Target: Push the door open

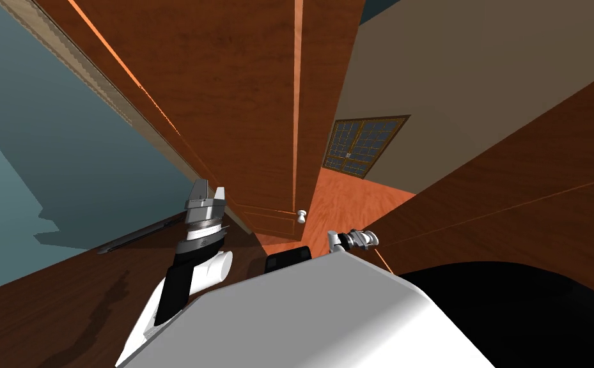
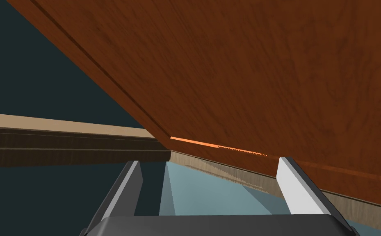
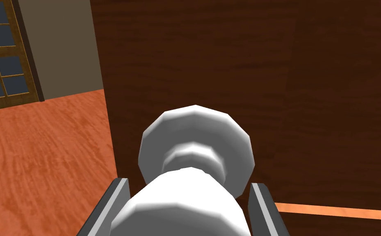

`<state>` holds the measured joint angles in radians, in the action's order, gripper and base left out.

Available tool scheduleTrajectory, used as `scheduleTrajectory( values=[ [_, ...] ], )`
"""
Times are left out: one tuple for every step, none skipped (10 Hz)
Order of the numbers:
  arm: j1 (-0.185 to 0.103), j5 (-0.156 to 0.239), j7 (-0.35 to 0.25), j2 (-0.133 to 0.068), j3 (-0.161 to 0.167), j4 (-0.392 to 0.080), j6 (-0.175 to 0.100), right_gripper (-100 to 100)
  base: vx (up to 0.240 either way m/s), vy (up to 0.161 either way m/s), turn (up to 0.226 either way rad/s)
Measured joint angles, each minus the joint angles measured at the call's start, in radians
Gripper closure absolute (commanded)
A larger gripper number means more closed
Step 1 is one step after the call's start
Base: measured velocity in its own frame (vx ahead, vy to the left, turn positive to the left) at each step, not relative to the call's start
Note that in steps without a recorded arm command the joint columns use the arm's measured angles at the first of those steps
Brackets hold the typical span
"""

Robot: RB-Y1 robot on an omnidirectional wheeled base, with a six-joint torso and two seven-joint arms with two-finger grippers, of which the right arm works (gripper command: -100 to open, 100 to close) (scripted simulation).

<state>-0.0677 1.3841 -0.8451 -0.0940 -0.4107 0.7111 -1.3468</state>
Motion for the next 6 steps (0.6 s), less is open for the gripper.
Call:
scheduleTrajectory(
  values=[
    [-0.001,0.007,0.002,0.001,-0.008,0.0,-0.008,100,-0.006,-0.118,0.069],
    [0.007,0.015,0.016,0.009,-0.015,0.022,-0.015,100,0.0,-0.071,0.021],
    [-0.007,0.016,0.007,0.002,-0.019,-0.006,-0.026,100,-0.007,-0.052,0.045],
    [-0.019,0.02,-0.004,-0.002,-0.024,-0.026,-0.036,100,-0.009,-0.056,0.066],
    [-0.038,0.026,-0.013,-0.006,-0.032,-0.059,-0.05,100,0.0,-0.054,0.036],
    [-0.031,0.029,-0.006,0.002,-0.034,-0.043,-0.056,100,-0.013,-0.089,0.086]
  ],
)
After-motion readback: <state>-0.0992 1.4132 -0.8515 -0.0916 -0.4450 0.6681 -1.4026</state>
